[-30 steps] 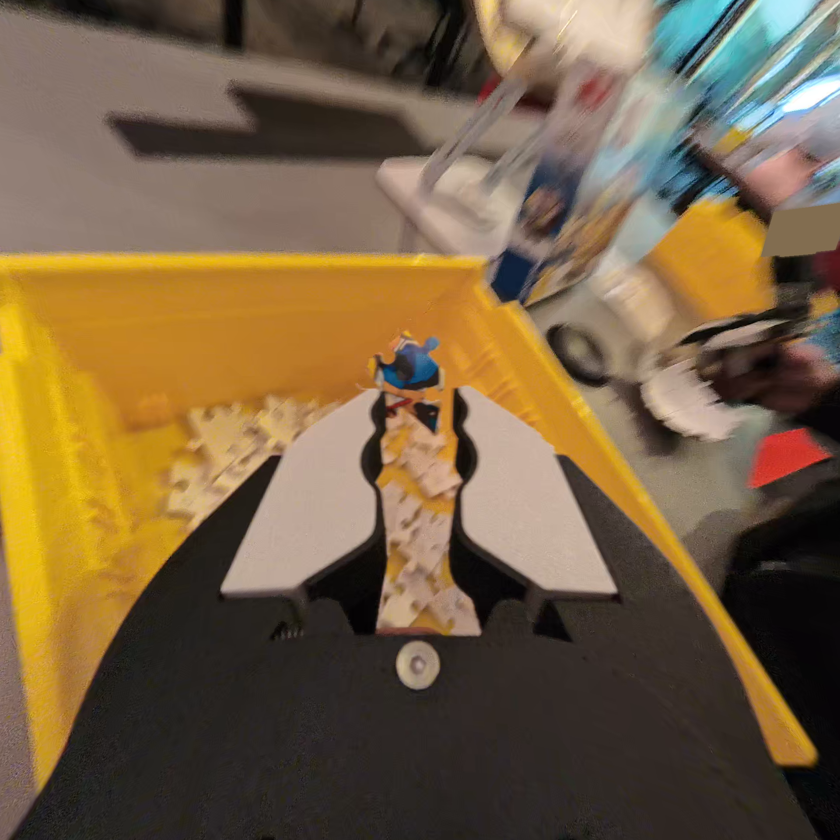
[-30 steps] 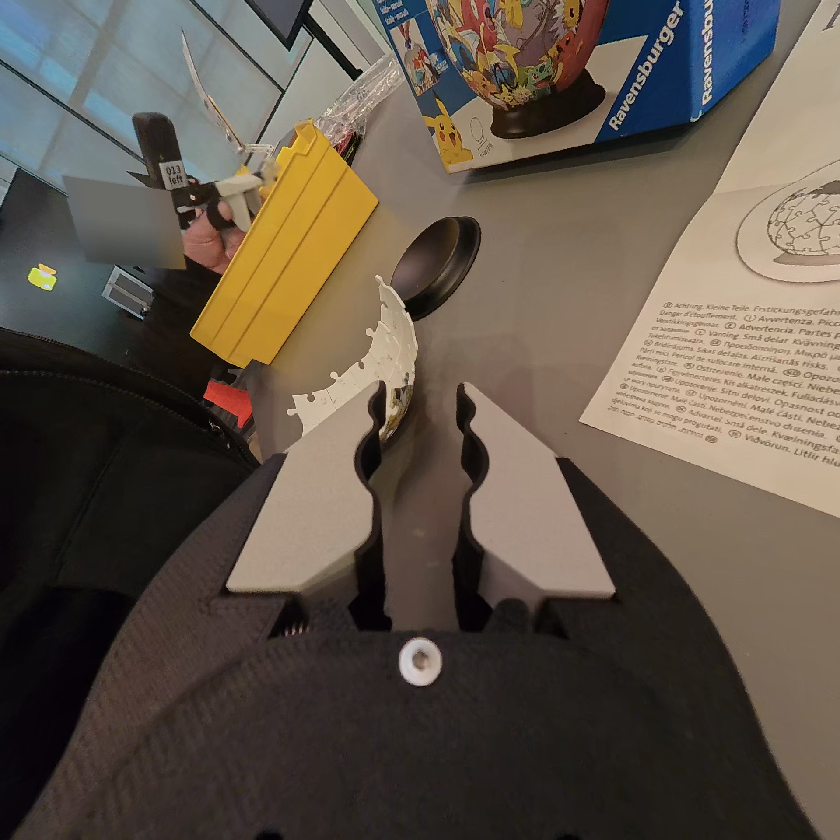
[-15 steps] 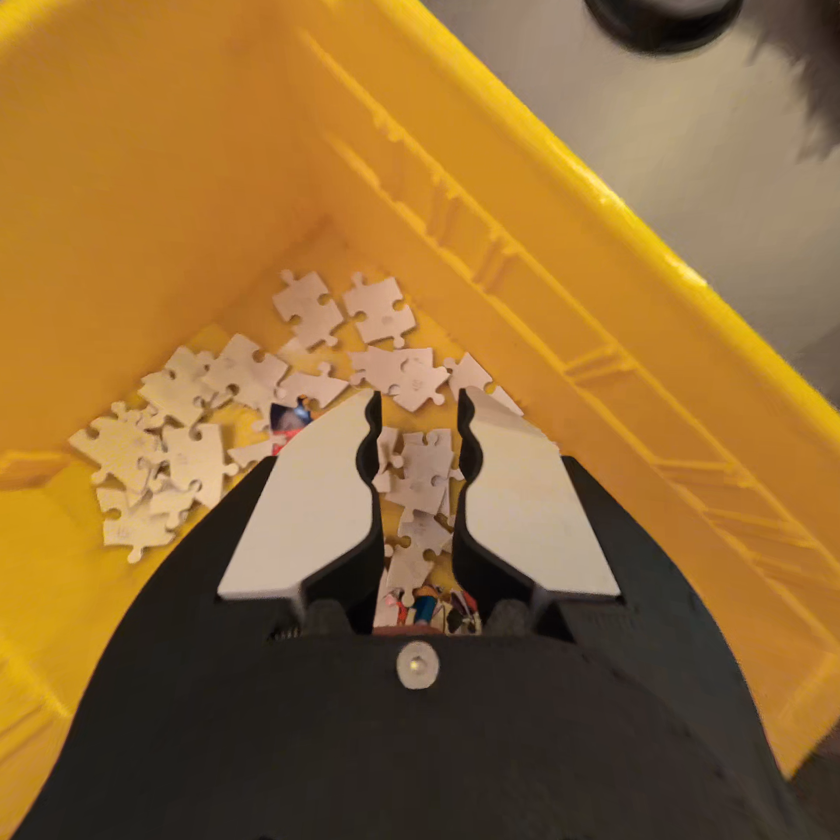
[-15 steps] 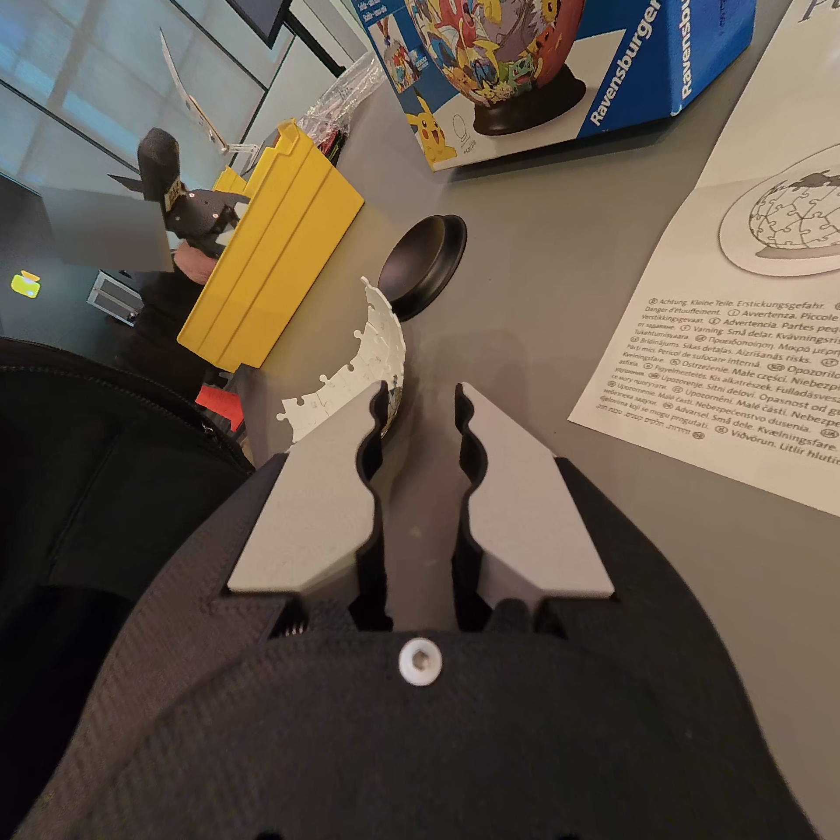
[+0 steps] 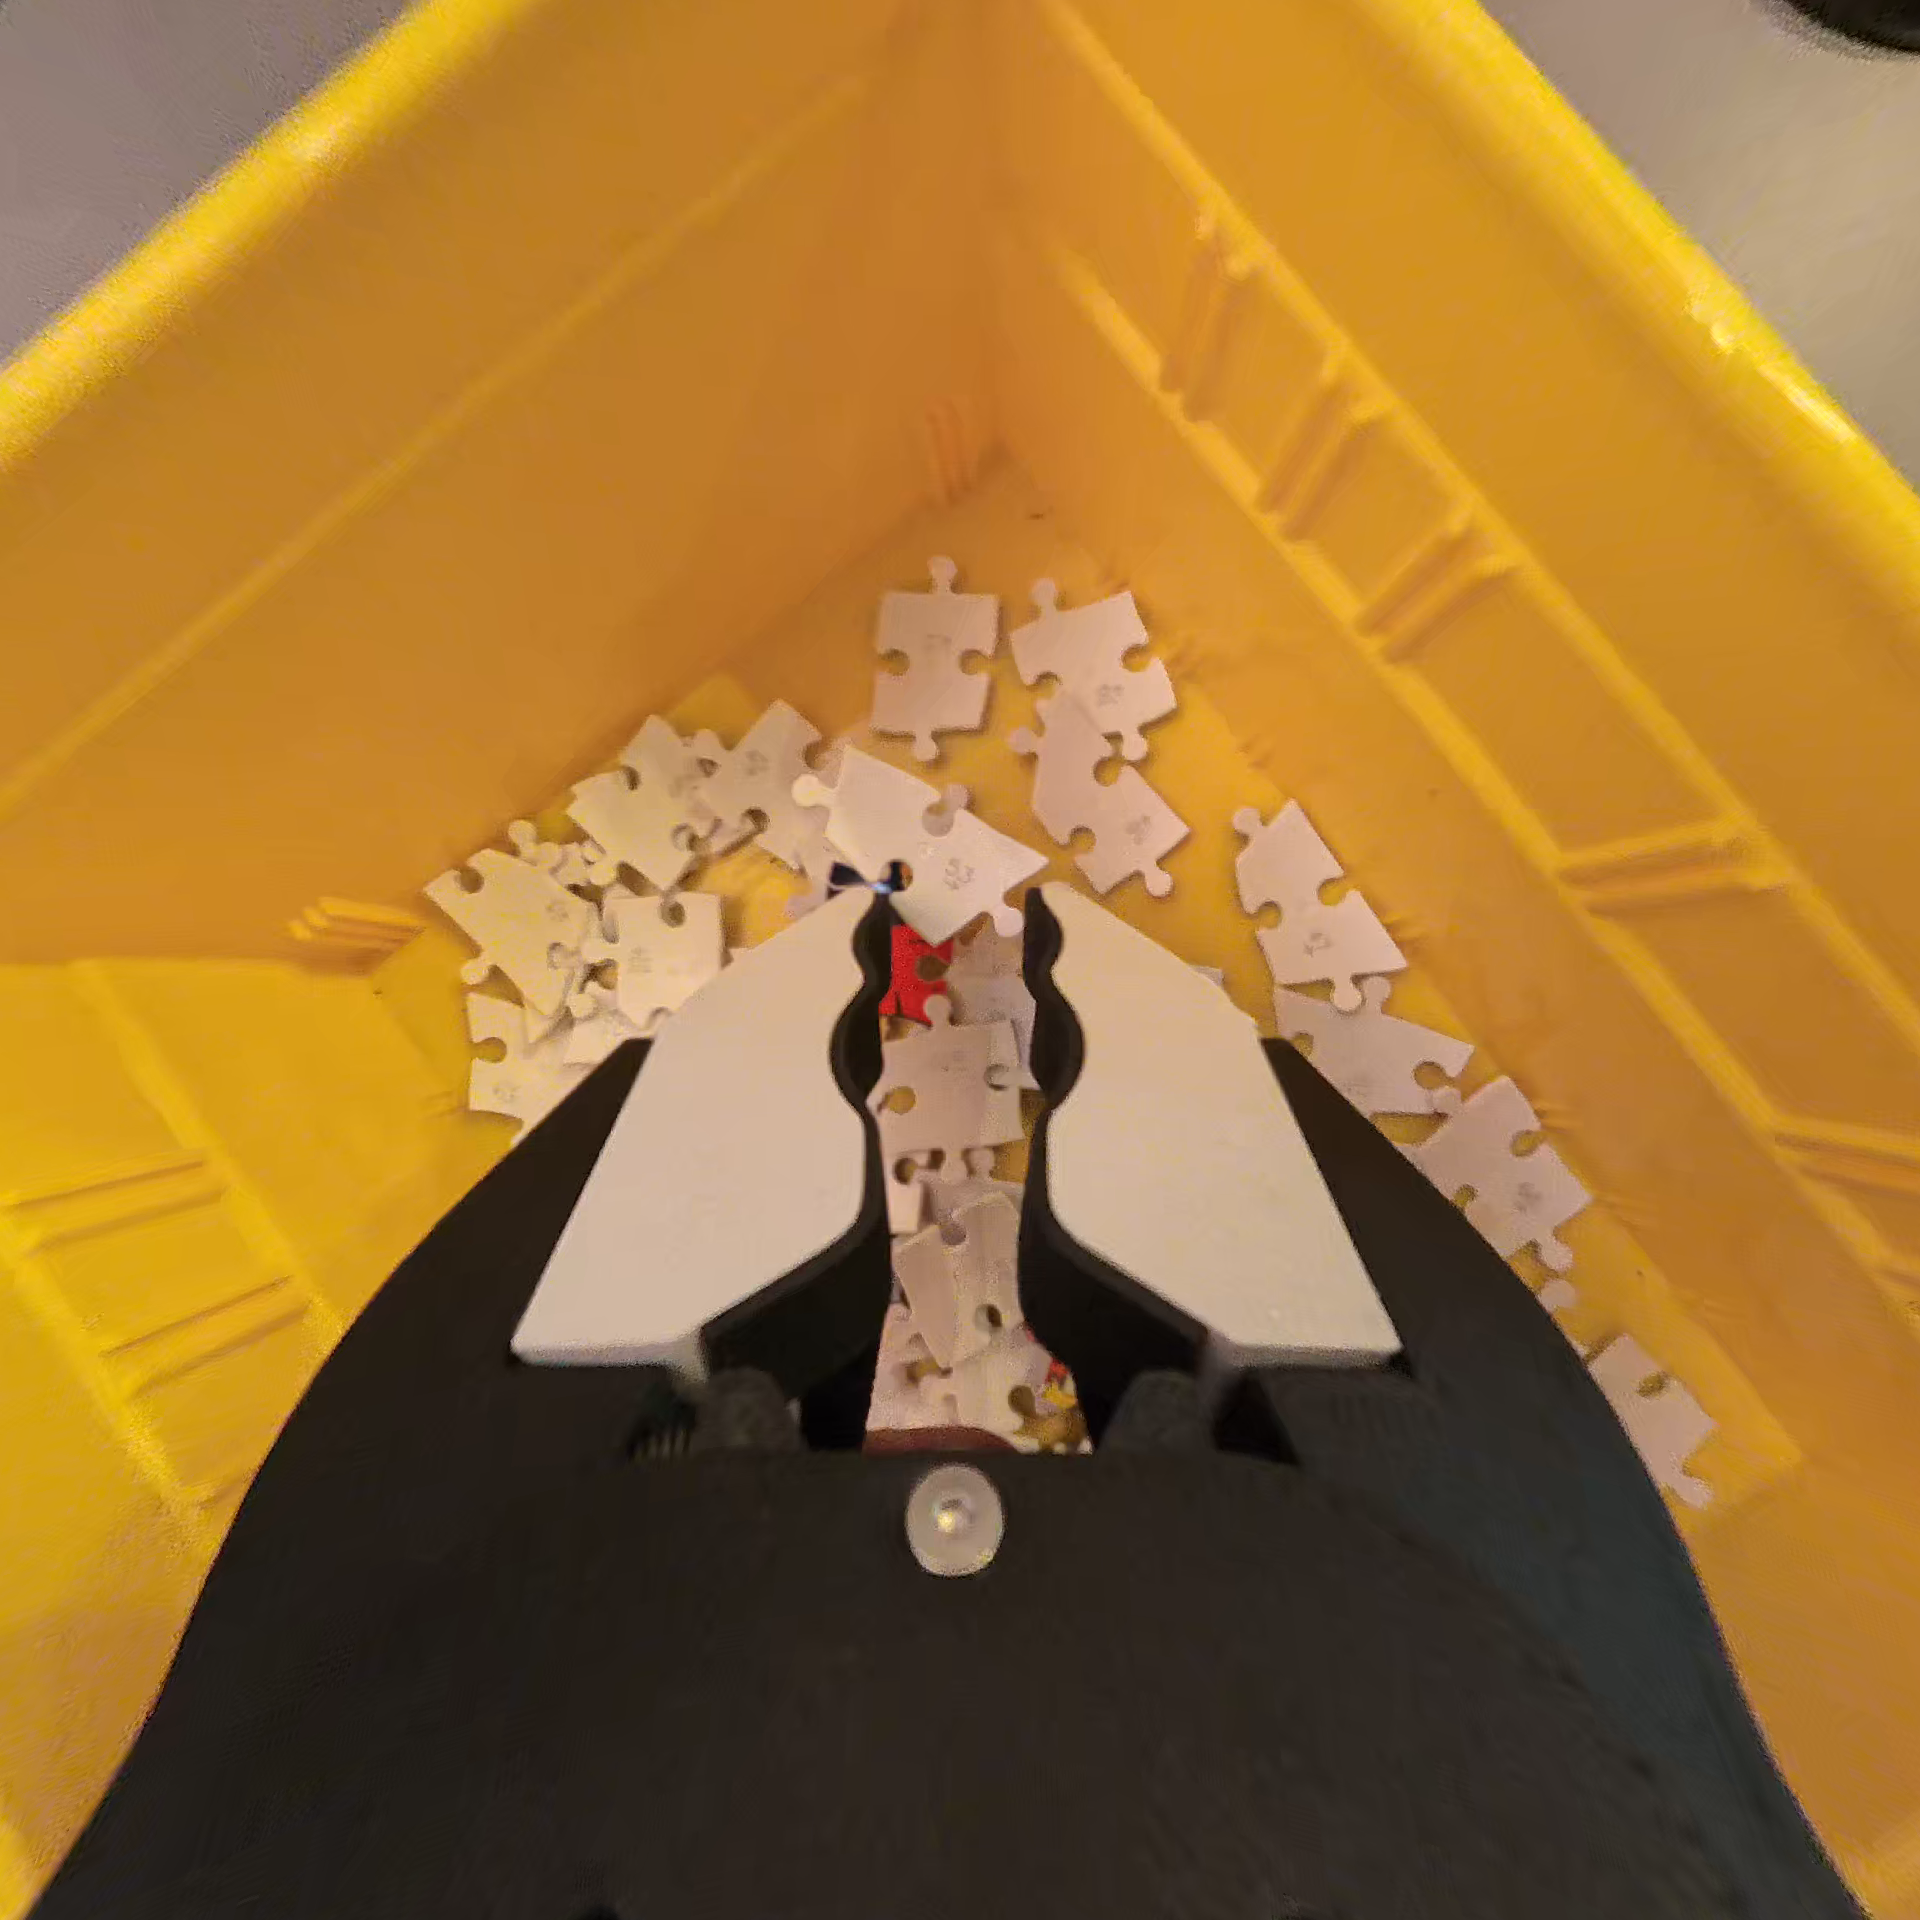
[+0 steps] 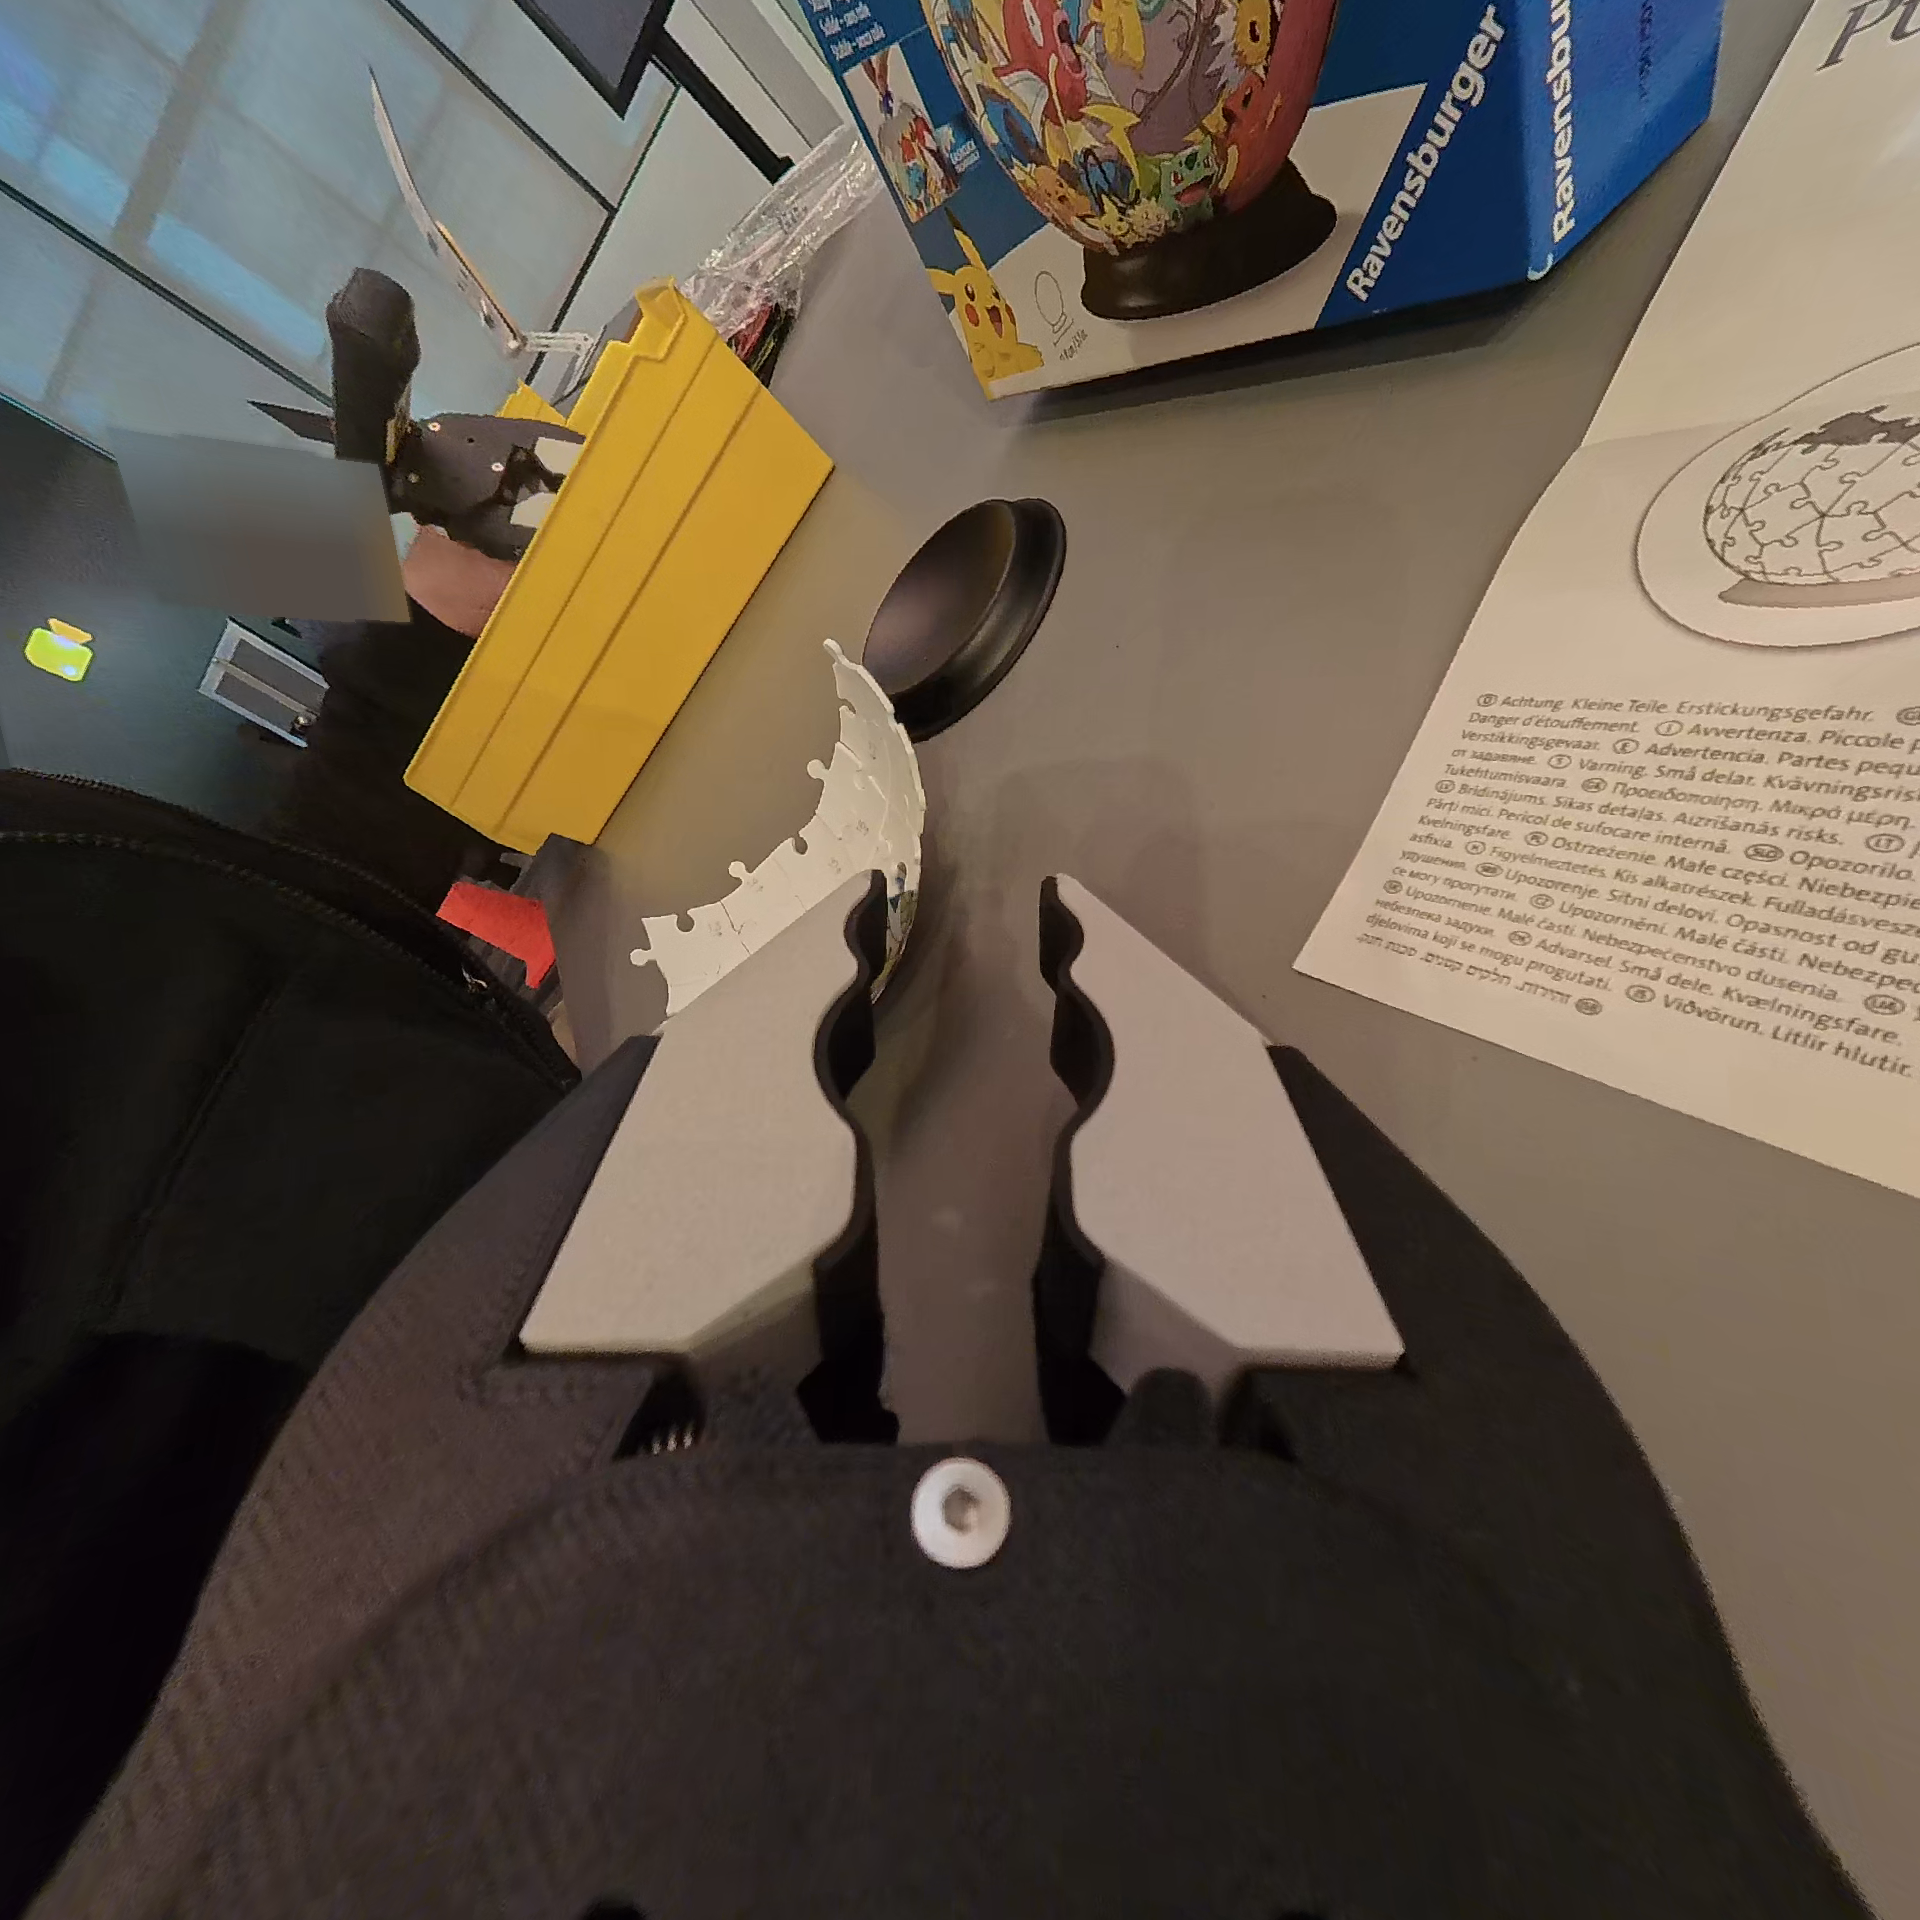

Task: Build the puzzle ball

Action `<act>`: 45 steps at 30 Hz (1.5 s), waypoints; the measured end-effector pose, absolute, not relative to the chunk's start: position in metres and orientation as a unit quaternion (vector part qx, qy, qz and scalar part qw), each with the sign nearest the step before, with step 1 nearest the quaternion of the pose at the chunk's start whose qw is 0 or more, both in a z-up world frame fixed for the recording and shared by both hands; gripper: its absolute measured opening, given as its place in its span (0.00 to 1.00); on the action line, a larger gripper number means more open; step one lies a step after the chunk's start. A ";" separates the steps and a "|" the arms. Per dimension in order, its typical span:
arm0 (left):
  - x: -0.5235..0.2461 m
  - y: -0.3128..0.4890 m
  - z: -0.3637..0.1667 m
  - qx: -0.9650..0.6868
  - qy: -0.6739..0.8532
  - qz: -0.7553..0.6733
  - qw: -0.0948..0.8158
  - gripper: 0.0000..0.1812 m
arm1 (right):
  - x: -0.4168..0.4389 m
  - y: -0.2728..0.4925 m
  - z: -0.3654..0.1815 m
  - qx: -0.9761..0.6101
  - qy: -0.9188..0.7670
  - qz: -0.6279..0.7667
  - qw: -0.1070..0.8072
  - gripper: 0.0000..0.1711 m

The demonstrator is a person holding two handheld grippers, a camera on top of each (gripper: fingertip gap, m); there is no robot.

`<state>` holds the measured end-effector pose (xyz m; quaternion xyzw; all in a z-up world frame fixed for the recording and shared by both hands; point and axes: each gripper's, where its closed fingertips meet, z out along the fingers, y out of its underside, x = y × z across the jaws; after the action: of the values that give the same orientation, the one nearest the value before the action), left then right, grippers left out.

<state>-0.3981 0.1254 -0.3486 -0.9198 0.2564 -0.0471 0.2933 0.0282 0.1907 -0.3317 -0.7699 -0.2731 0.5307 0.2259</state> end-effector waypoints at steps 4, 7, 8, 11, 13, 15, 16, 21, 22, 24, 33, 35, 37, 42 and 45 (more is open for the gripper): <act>-0.392 0.130 -0.341 -0.920 0.245 -0.070 0.299 0.22 | 0.028 0.191 -0.331 -0.769 -0.274 0.531 0.227 0.16; -0.407 0.108 -0.345 -0.932 0.242 -0.074 0.259 0.17 | 0.028 0.191 -0.331 -0.768 -0.273 0.532 0.229 0.17; -0.411 0.103 -0.346 -0.935 0.236 -0.069 0.255 0.18 | 0.028 0.191 -0.331 -0.768 -0.273 0.533 0.227 0.17; -0.411 0.093 -0.359 -0.939 0.253 -0.040 0.228 0.20 | 0.028 0.190 -0.331 -0.767 -0.274 0.534 0.225 0.17; -0.407 0.089 -0.371 -0.942 0.266 -0.029 0.202 0.21 | 0.028 0.190 -0.331 -0.767 -0.275 0.534 0.225 0.17; -0.402 0.094 -0.371 -0.939 0.266 -0.033 0.216 0.18 | 0.028 0.190 -0.330 -0.766 -0.275 0.535 0.228 0.17; -0.401 0.098 -0.370 -0.937 0.266 -0.029 0.223 0.09 | 0.028 0.190 -0.330 -0.766 -0.275 0.534 0.229 0.17; -0.410 0.121 -0.357 -0.937 0.221 -0.025 0.271 0.01 | 0.028 0.189 -0.330 -0.764 -0.276 0.537 0.227 0.17; -0.412 0.125 -0.349 -0.934 0.210 -0.032 0.286 0.01 | 0.028 0.189 -0.330 -0.764 -0.276 0.537 0.227 0.17; -0.413 0.127 -0.329 -0.928 0.180 -0.060 0.320 0.01 | 0.028 0.189 -0.329 -0.763 -0.276 0.538 0.228 0.17; -0.437 0.061 -0.354 -0.968 0.137 0.005 0.209 0.12 | 0.028 0.190 -0.329 -0.762 -0.276 0.540 0.226 0.17; -0.437 0.051 -0.365 -0.973 0.135 0.017 0.187 0.13 | 0.028 0.190 -0.329 -0.762 -0.277 0.540 0.226 0.17; -0.437 0.046 -0.371 -0.974 0.136 0.024 0.178 0.13 | 0.028 0.190 -0.329 -0.762 -0.277 0.539 0.228 0.17; -0.428 0.053 -0.374 -0.971 0.142 0.016 0.191 0.17 | 0.028 0.190 -0.329 -0.762 -0.277 0.540 0.226 0.17; -0.407 0.055 -0.375 -0.967 0.157 -0.028 0.196 0.14 | 0.028 0.190 -0.329 -0.762 -0.277 0.540 0.226 0.17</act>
<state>-0.4070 0.0551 -0.3747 -0.9675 0.1574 -0.0284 0.1959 0.0278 0.1895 -0.3287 -0.7616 -0.2772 0.5402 0.2263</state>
